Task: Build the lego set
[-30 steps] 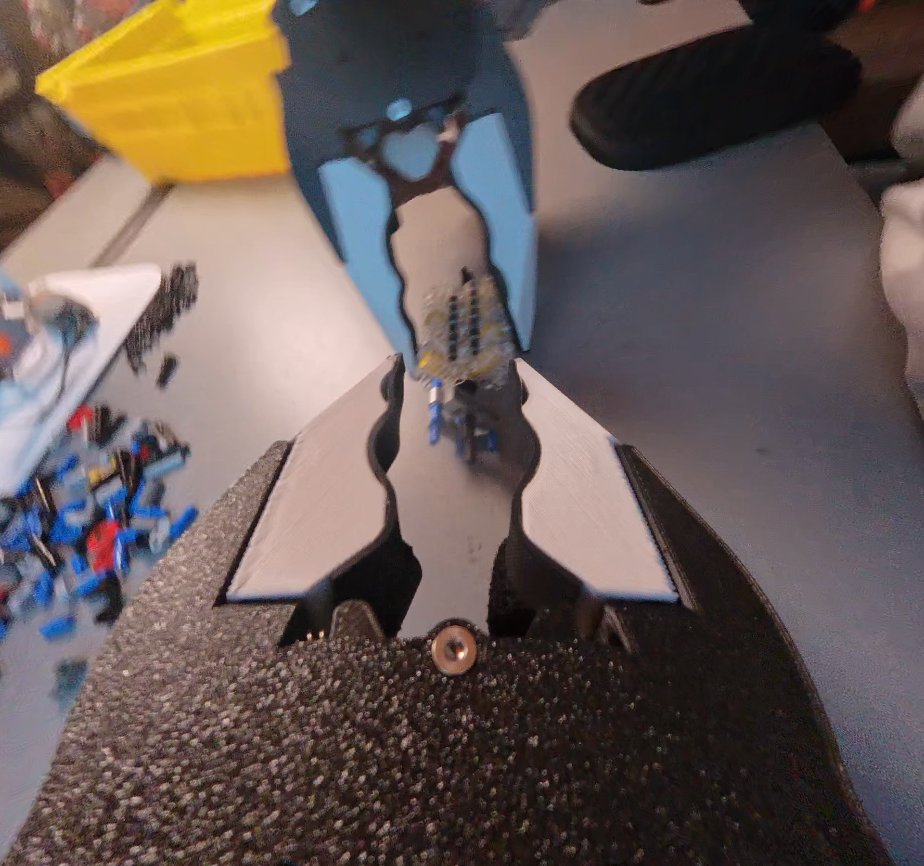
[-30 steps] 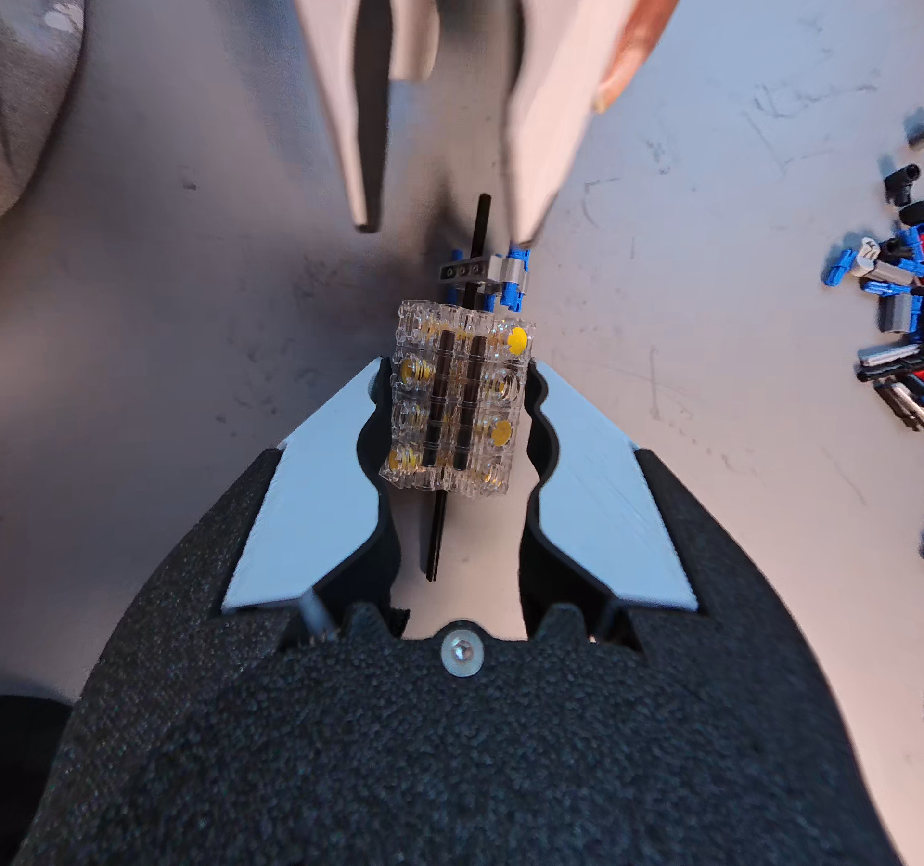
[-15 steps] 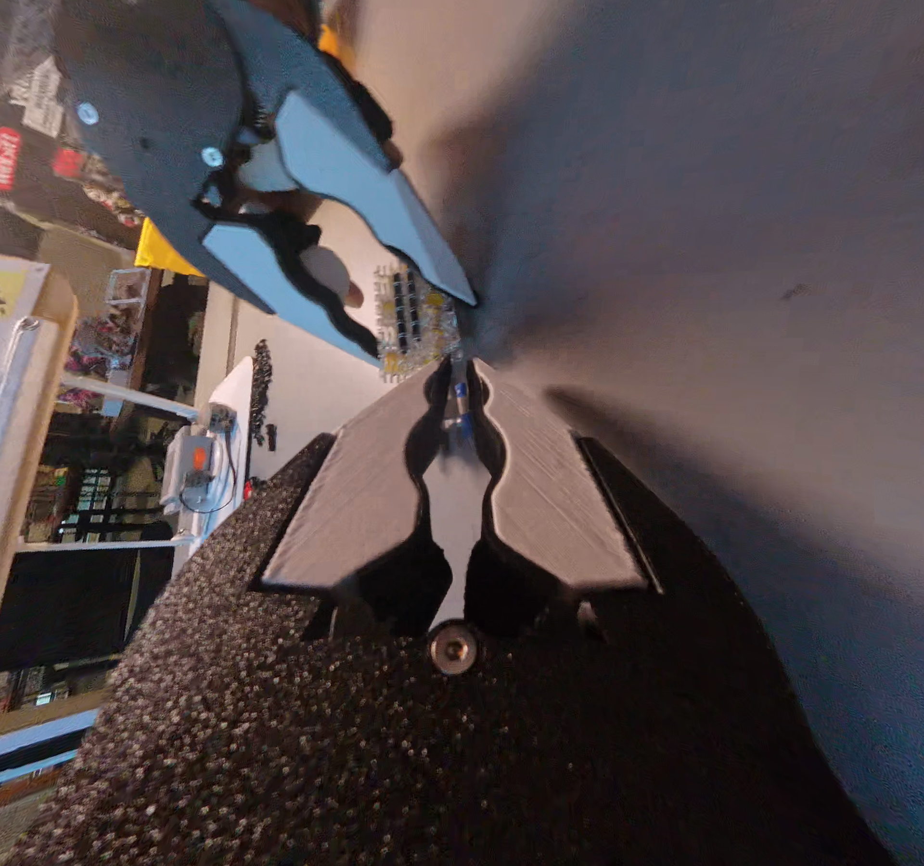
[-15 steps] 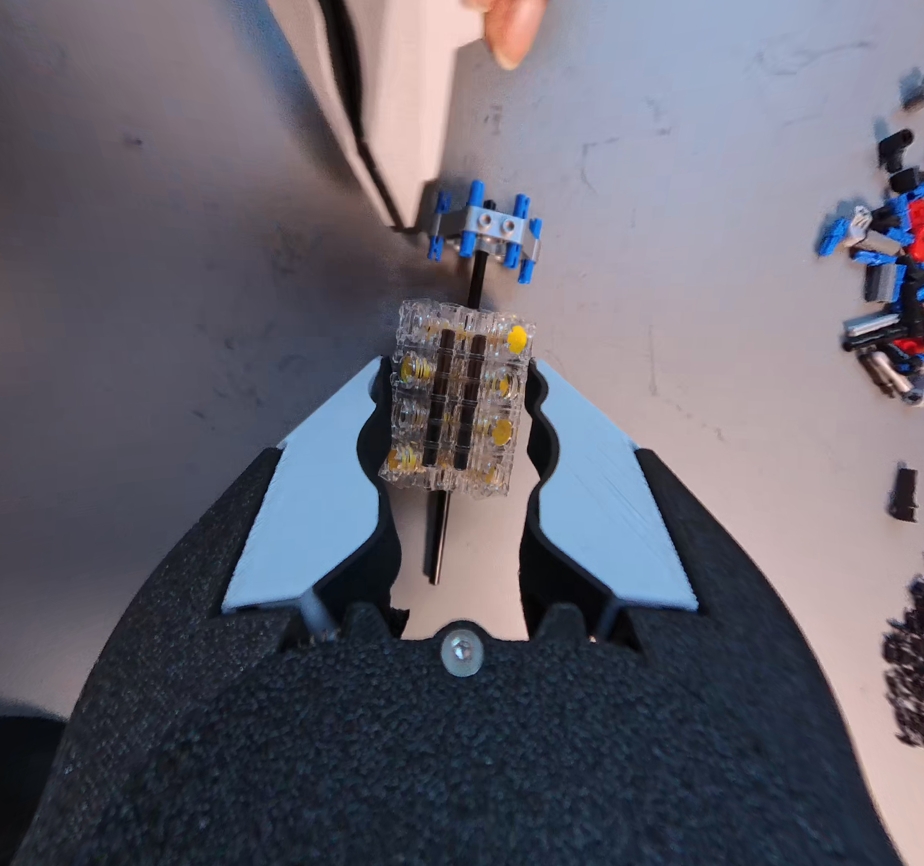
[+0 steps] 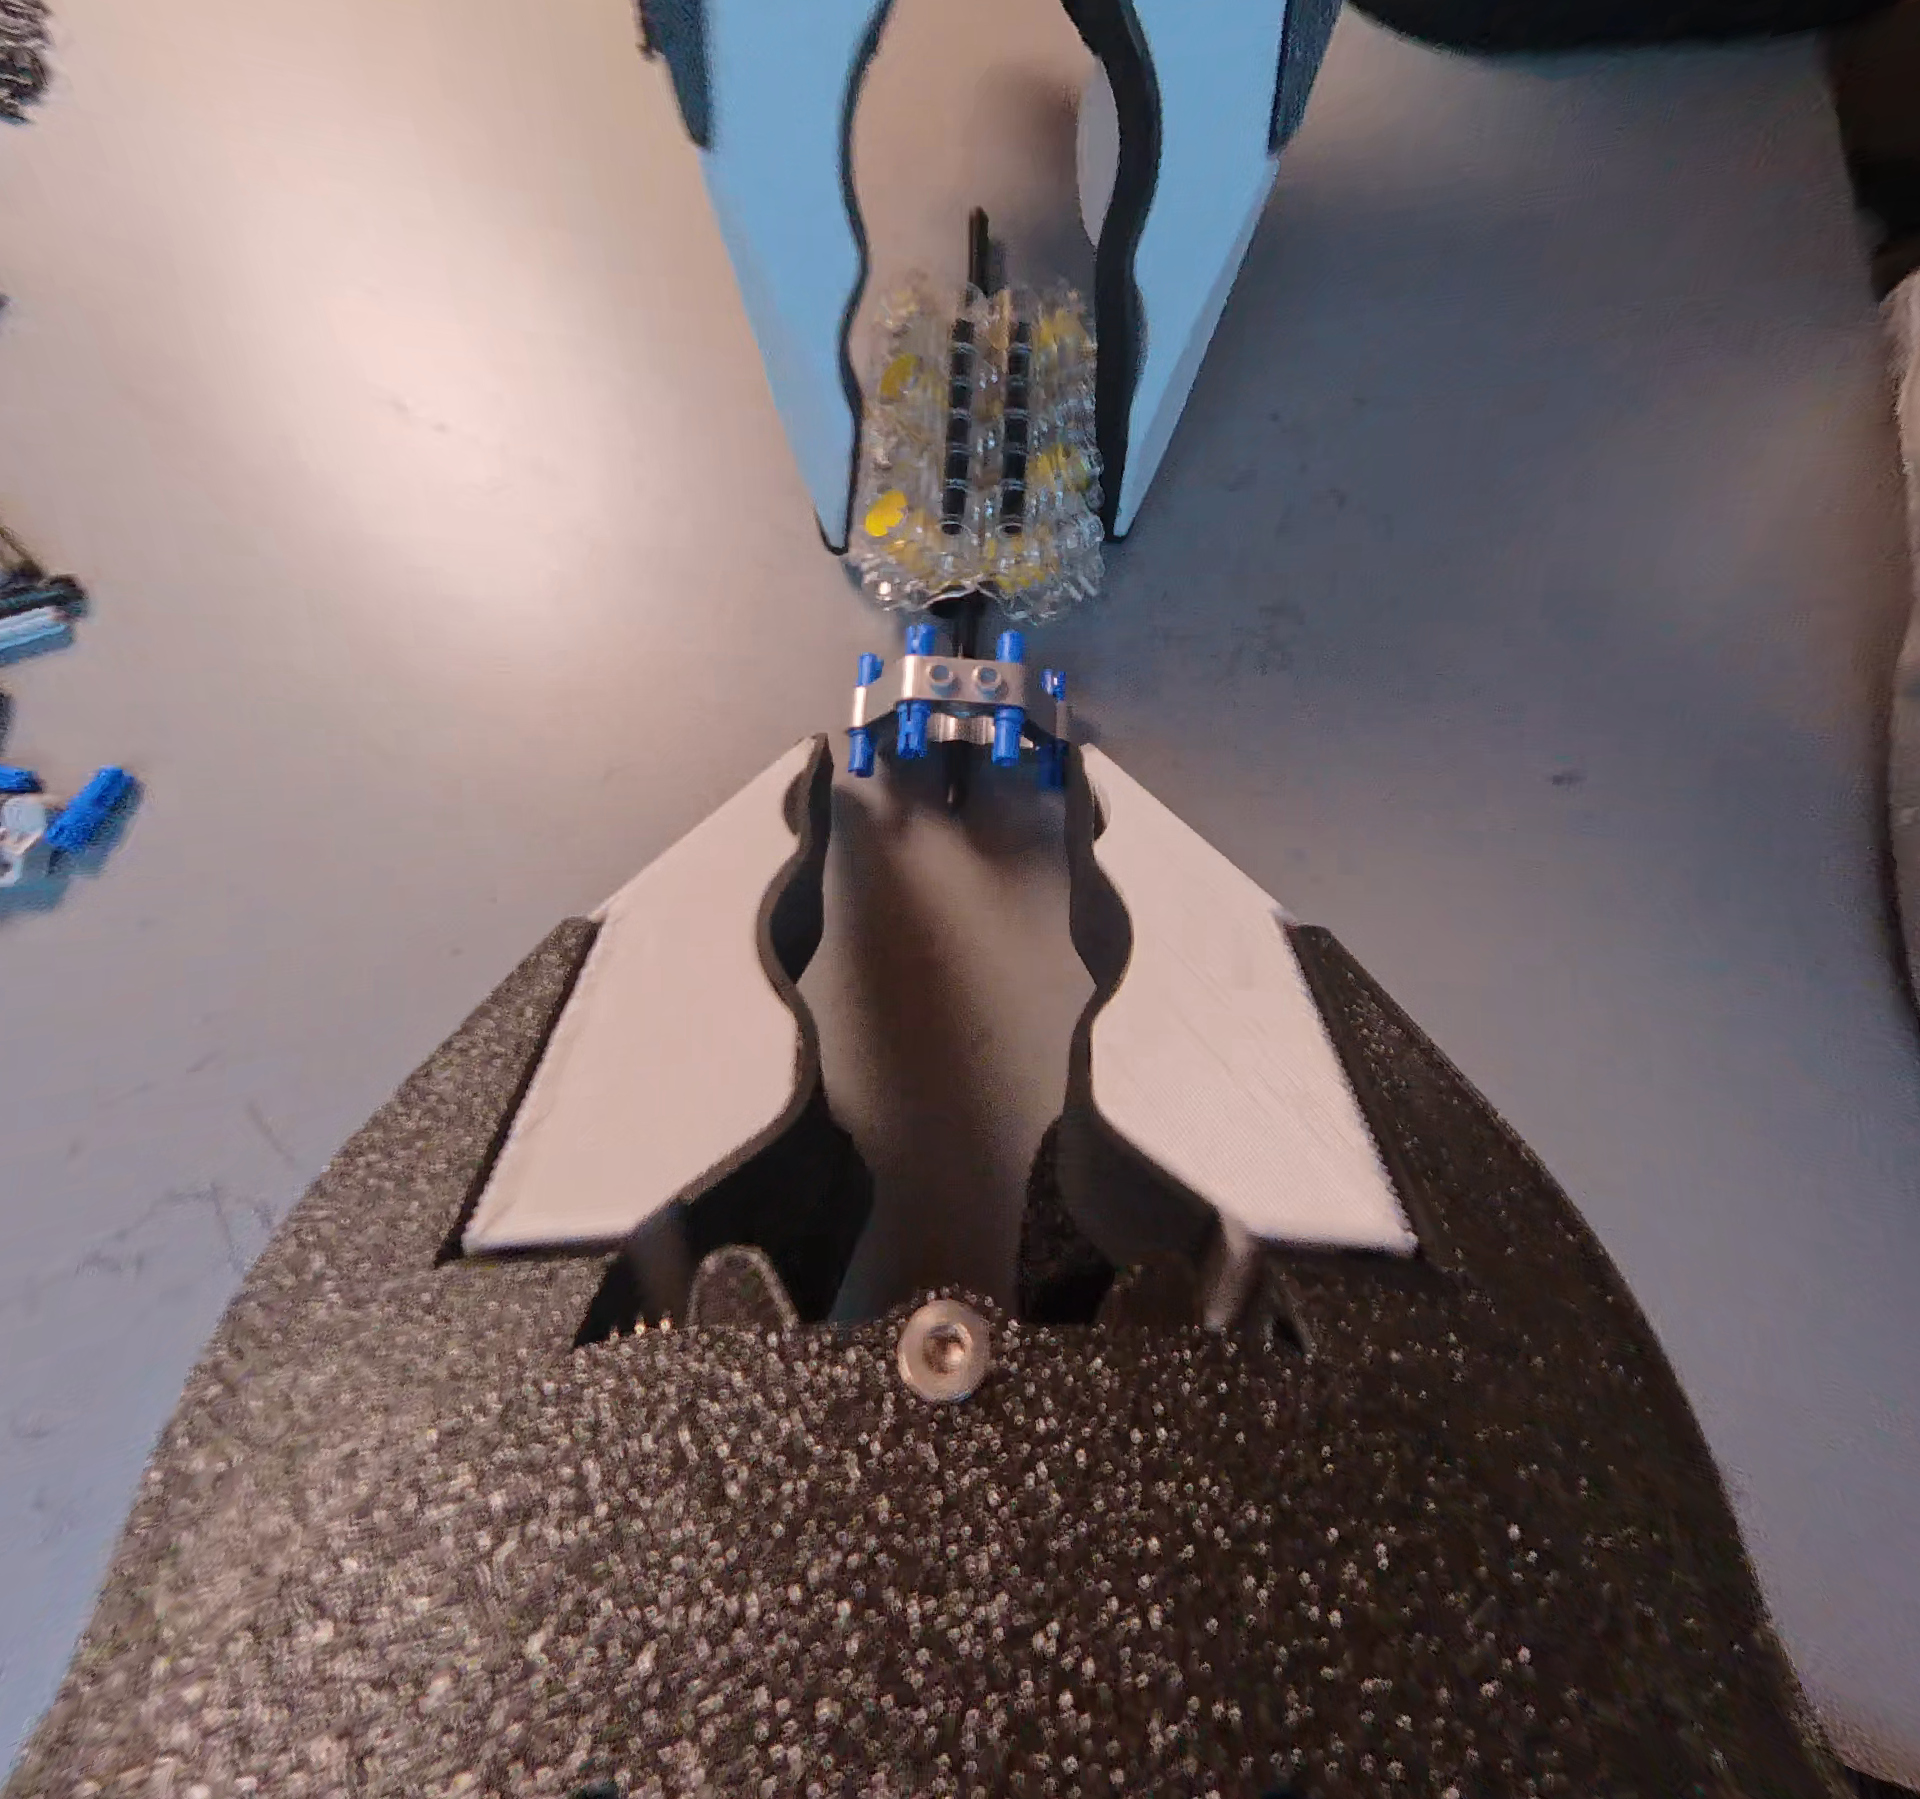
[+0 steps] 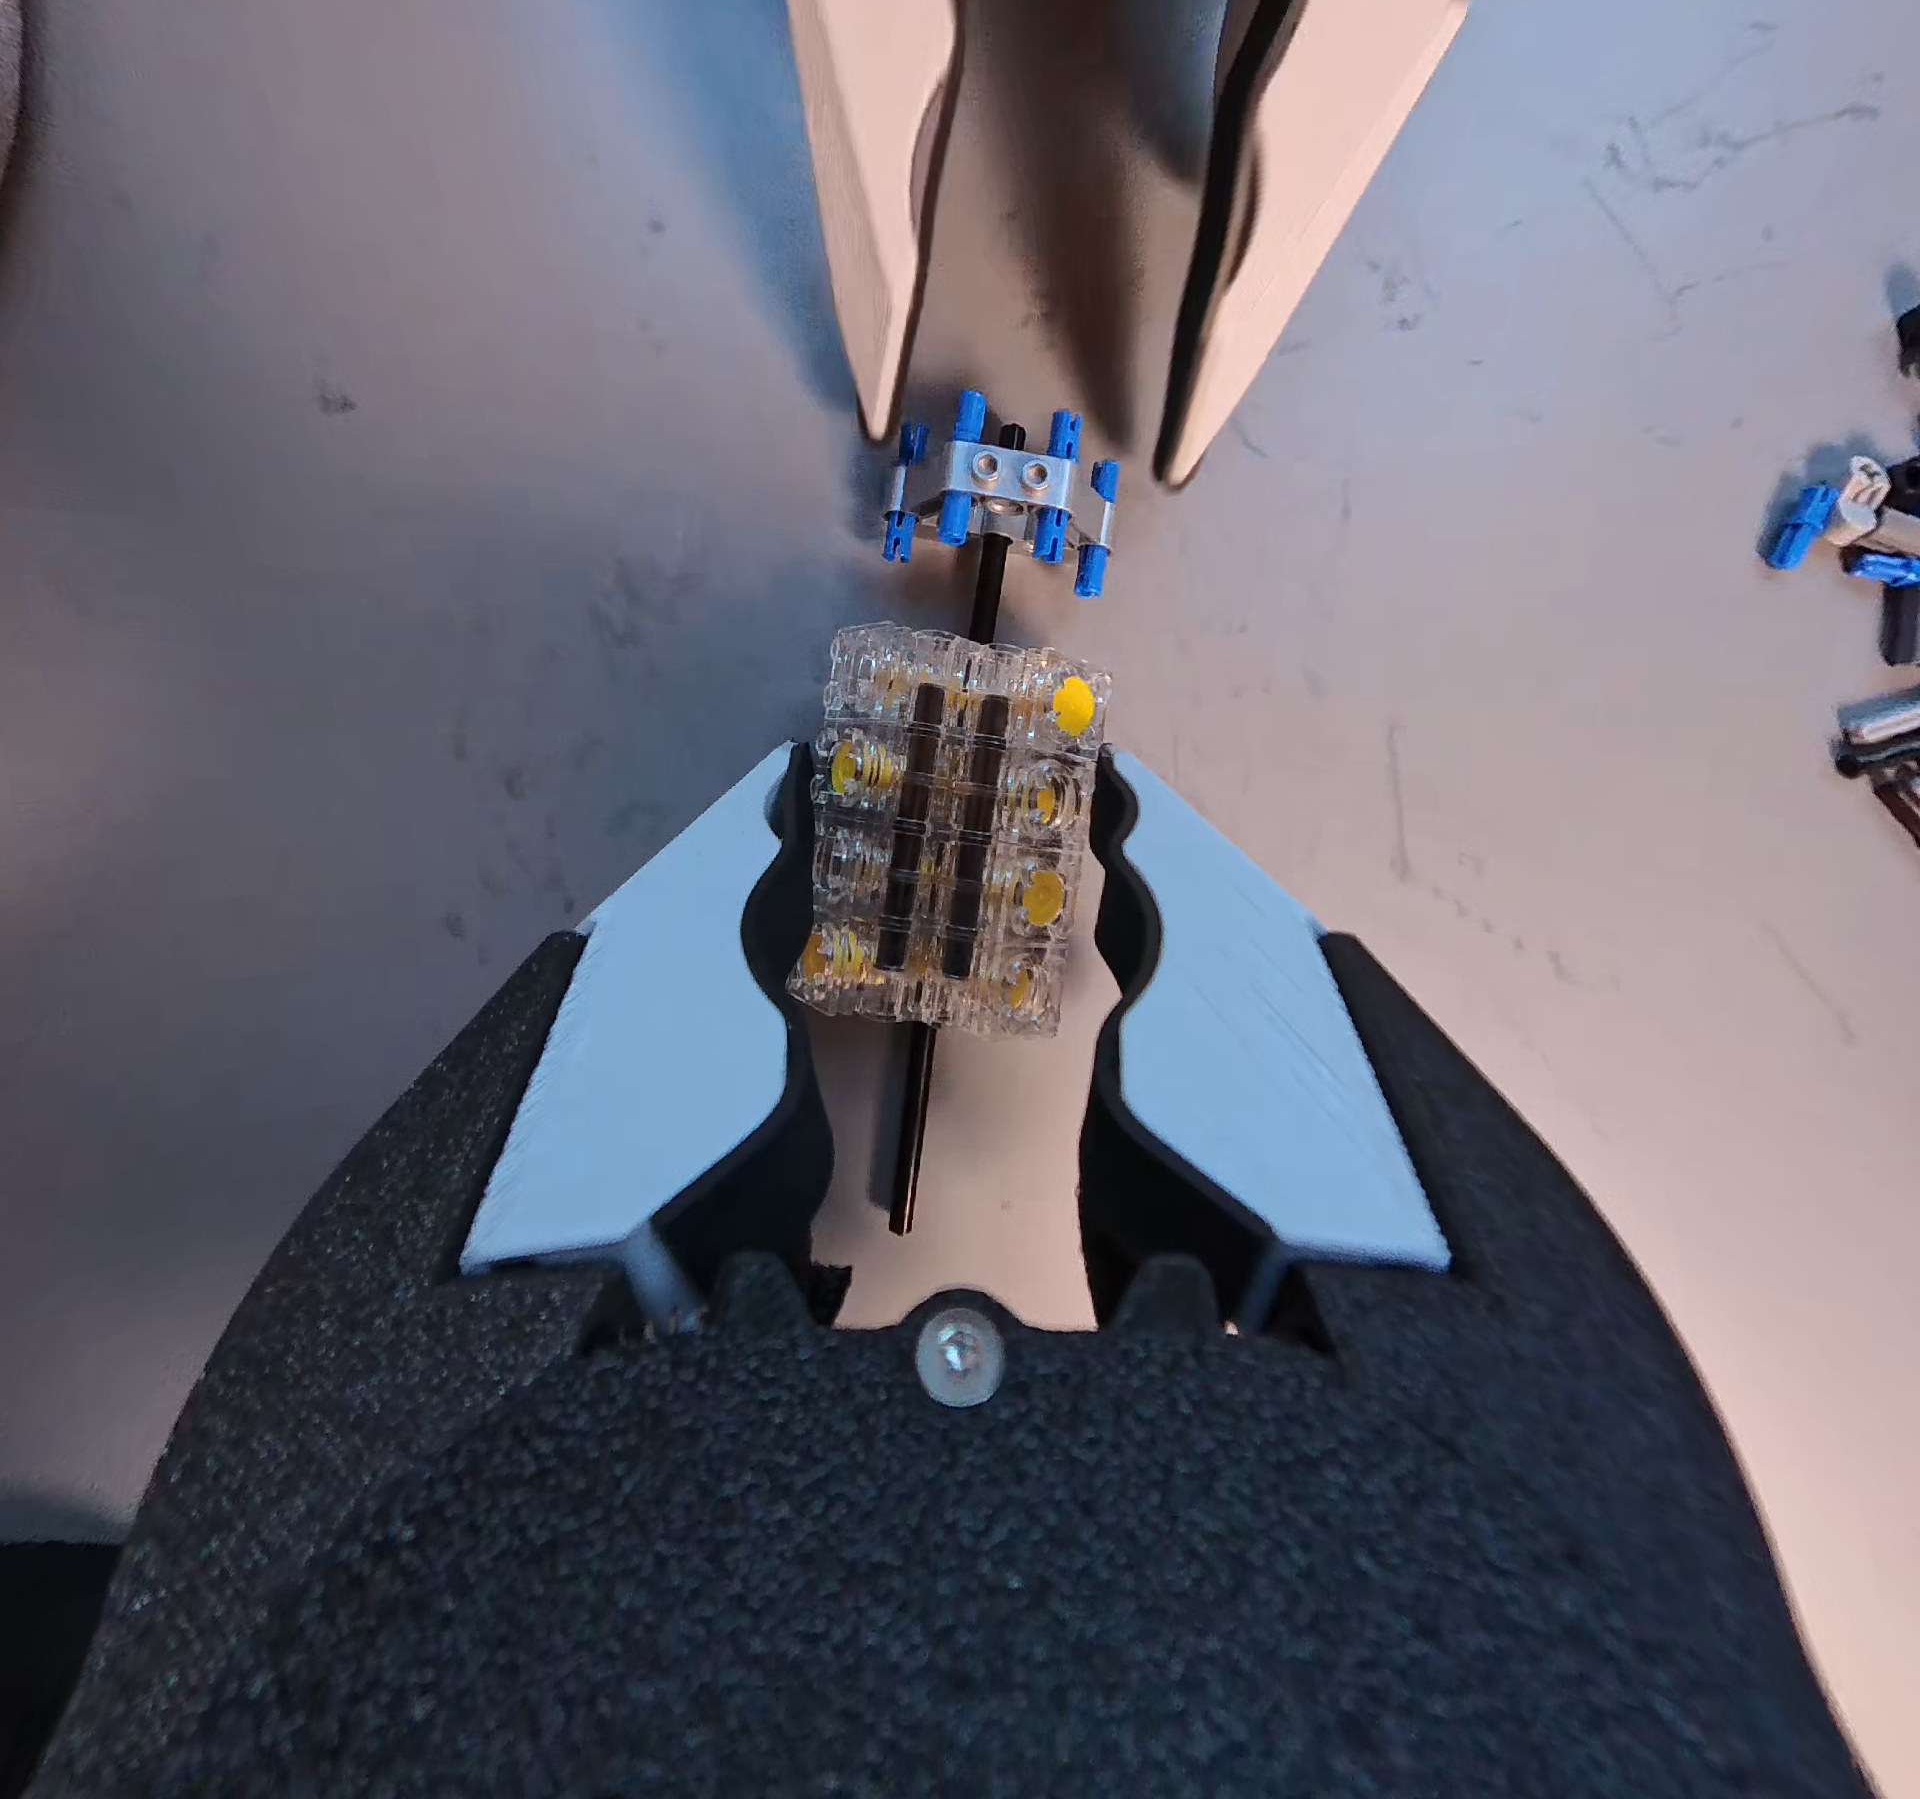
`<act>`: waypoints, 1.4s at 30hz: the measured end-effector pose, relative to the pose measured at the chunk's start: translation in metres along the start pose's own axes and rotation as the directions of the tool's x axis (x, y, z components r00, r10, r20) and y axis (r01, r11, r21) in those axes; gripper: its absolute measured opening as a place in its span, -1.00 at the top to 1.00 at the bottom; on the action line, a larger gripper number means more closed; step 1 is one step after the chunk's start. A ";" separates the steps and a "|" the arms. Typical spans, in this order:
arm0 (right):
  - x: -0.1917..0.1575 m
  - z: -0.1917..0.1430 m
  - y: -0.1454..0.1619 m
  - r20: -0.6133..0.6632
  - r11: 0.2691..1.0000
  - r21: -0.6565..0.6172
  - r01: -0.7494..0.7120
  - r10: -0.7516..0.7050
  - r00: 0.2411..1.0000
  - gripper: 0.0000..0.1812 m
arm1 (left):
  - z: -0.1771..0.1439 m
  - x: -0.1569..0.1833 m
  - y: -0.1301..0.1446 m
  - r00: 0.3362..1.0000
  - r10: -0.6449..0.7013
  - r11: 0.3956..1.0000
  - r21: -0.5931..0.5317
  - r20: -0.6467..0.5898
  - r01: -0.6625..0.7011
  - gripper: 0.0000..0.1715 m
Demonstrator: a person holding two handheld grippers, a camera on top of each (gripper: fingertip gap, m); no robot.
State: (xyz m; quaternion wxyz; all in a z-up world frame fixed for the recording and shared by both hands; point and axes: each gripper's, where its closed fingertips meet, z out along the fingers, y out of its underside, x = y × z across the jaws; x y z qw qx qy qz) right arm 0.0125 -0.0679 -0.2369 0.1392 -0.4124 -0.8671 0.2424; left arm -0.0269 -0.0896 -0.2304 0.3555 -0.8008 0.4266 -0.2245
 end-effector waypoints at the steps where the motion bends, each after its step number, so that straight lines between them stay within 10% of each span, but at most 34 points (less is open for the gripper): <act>1: 0.000 0.001 -0.002 0.000 1.000 -0.001 0.005 -0.005 1.000 0.44 | 0.005 0.002 0.003 1.000 0.029 0.999 -0.036 0.002 -0.028 0.52; 26: -0.001 0.006 -0.010 0.022 0.999 -0.002 -0.041 0.041 0.999 0.45 | 0.007 0.005 -0.004 0.999 0.048 0.999 0.008 -0.004 -0.048 0.54; 31: -0.002 0.007 -0.012 0.022 0.998 0.014 -0.059 0.058 0.998 0.45 | -0.006 0.004 -0.020 0.999 0.026 0.996 0.090 -0.029 -0.023 0.85; 42: -0.002 0.009 -0.015 0.026 0.999 0.010 -0.036 0.036 0.999 0.45 | -0.004 0.006 -0.007 0.995 -0.051 0.997 0.047 -0.082 0.055 0.52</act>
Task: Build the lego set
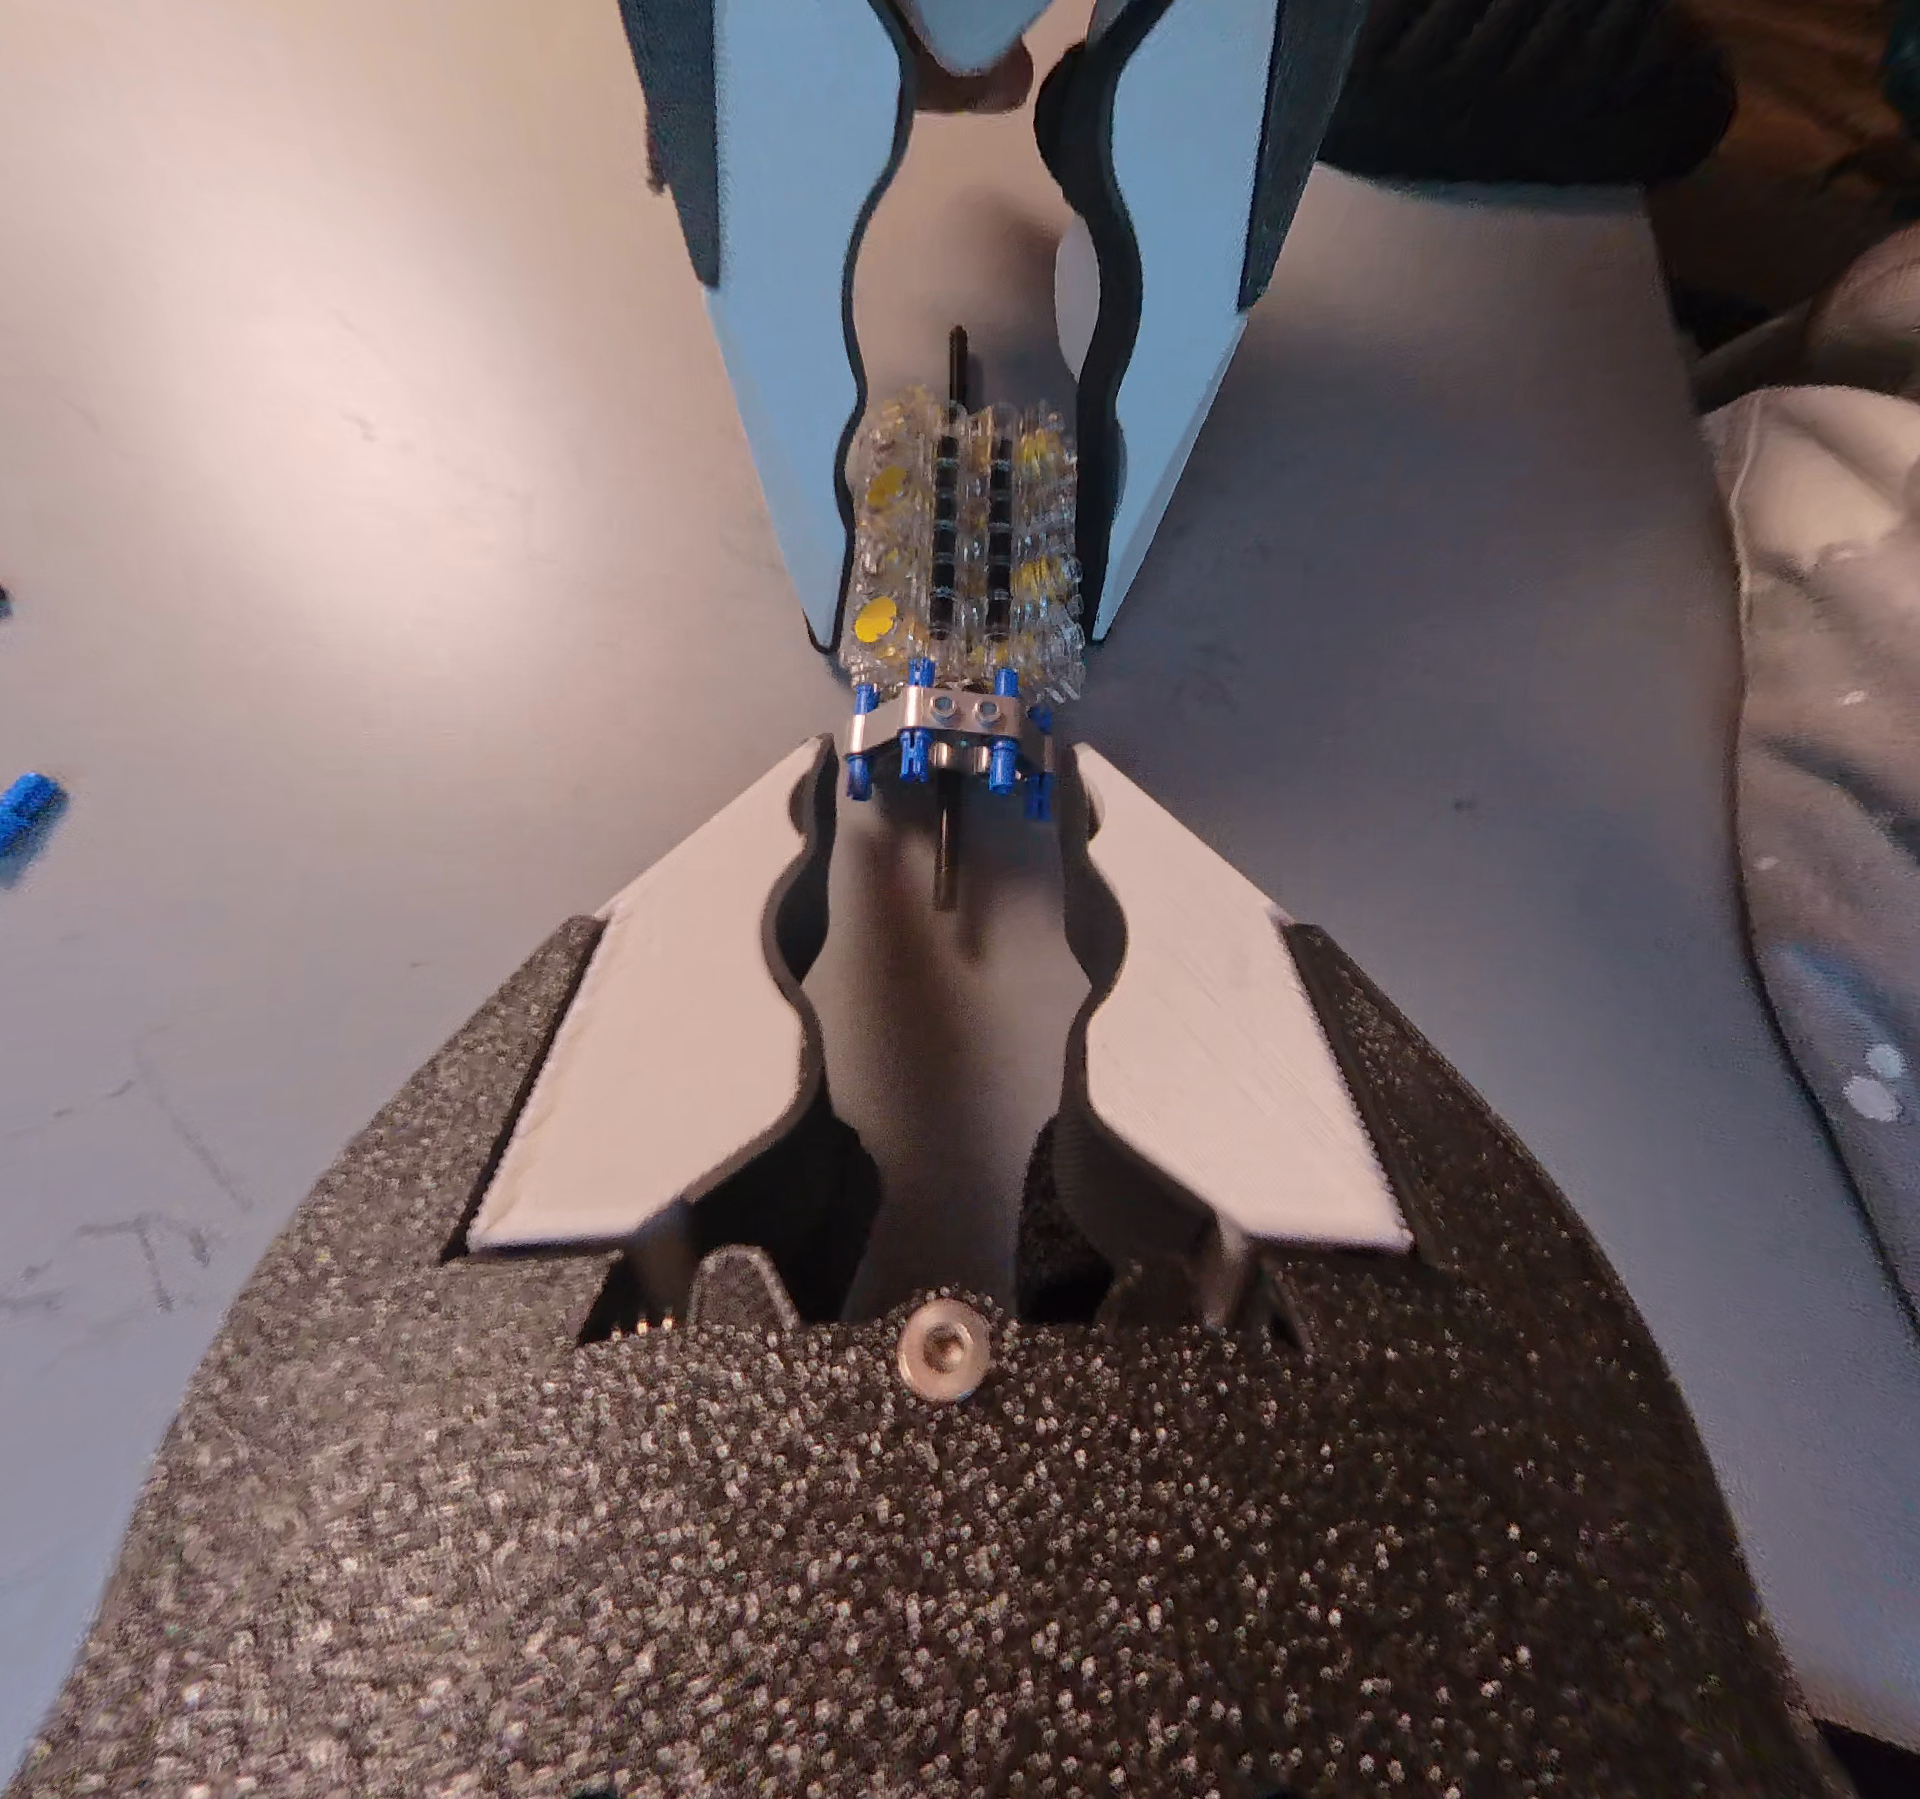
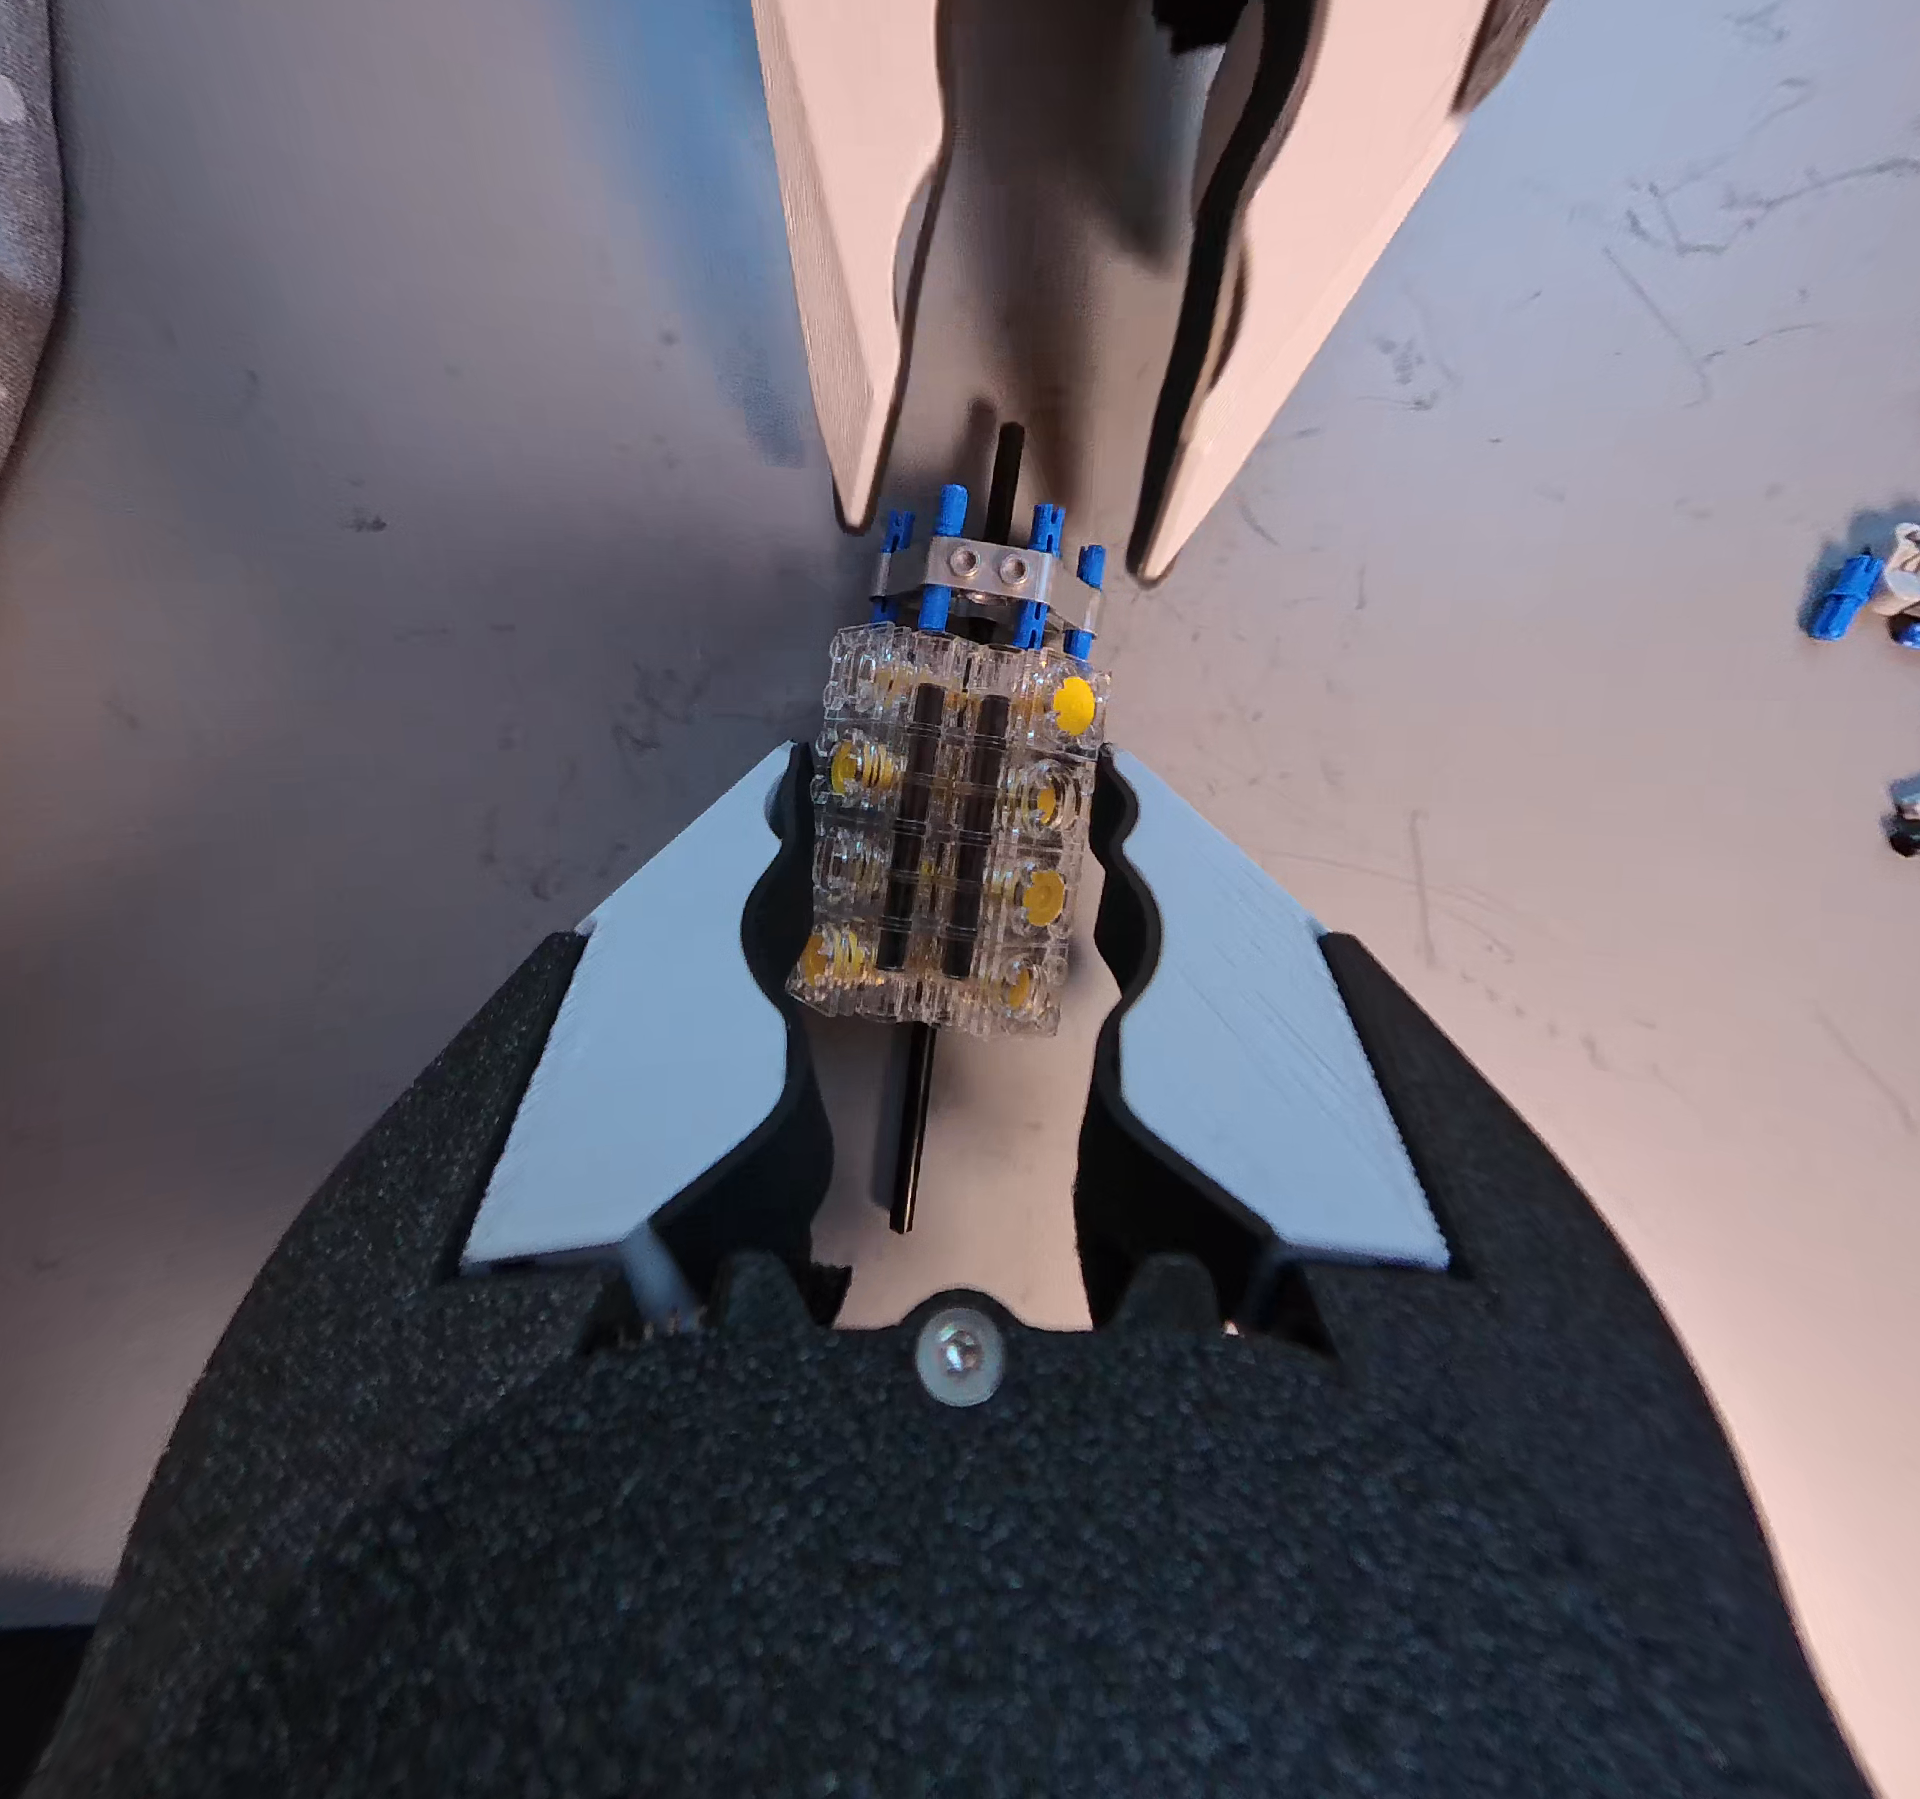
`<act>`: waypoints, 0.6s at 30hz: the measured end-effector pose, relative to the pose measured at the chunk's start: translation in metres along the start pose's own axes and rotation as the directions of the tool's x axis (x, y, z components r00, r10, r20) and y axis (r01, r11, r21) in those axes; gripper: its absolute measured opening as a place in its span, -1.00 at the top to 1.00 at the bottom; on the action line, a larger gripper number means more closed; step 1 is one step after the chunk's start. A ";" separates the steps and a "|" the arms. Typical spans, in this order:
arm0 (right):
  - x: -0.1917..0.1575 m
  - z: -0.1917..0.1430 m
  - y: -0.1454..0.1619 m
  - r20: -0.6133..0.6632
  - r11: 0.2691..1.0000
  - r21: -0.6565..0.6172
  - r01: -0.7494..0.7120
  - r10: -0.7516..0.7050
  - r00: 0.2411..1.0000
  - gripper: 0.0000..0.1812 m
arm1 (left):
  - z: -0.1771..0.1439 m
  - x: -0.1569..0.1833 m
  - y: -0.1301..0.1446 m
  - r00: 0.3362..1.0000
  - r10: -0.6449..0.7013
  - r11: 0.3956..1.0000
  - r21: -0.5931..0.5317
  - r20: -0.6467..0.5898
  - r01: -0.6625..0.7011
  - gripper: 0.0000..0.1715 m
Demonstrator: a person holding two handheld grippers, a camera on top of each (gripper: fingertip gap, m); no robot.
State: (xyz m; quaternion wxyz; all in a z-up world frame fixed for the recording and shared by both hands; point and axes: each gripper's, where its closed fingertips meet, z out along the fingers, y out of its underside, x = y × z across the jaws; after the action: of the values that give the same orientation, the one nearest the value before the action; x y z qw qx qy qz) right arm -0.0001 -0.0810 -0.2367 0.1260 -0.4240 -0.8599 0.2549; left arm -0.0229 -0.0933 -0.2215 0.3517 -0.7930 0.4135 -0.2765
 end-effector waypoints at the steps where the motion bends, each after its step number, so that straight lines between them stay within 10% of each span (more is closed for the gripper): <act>1: 0.000 0.000 -0.001 -0.001 1.000 0.004 0.004 -0.004 1.000 0.45 | 0.003 0.000 0.003 1.000 0.010 1.000 -0.018 0.008 -0.009 0.57; 7: 0.000 0.000 0.000 0.018 0.999 0.028 -0.032 0.031 0.999 0.45 | -0.002 0.002 -0.006 1.000 0.016 1.000 0.025 0.000 -0.016 0.75; 18: -0.003 -0.001 0.000 0.035 1.000 0.019 -0.017 0.016 0.999 0.45 | 0.000 0.001 0.004 1.000 0.009 1.000 -0.020 -0.004 -0.009 0.49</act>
State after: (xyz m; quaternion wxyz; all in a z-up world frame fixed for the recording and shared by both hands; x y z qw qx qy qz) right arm 0.0016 -0.0832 -0.2361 0.1131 -0.4253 -0.8559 0.2717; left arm -0.0246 -0.0961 -0.2246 0.3440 -0.7941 0.4205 -0.2725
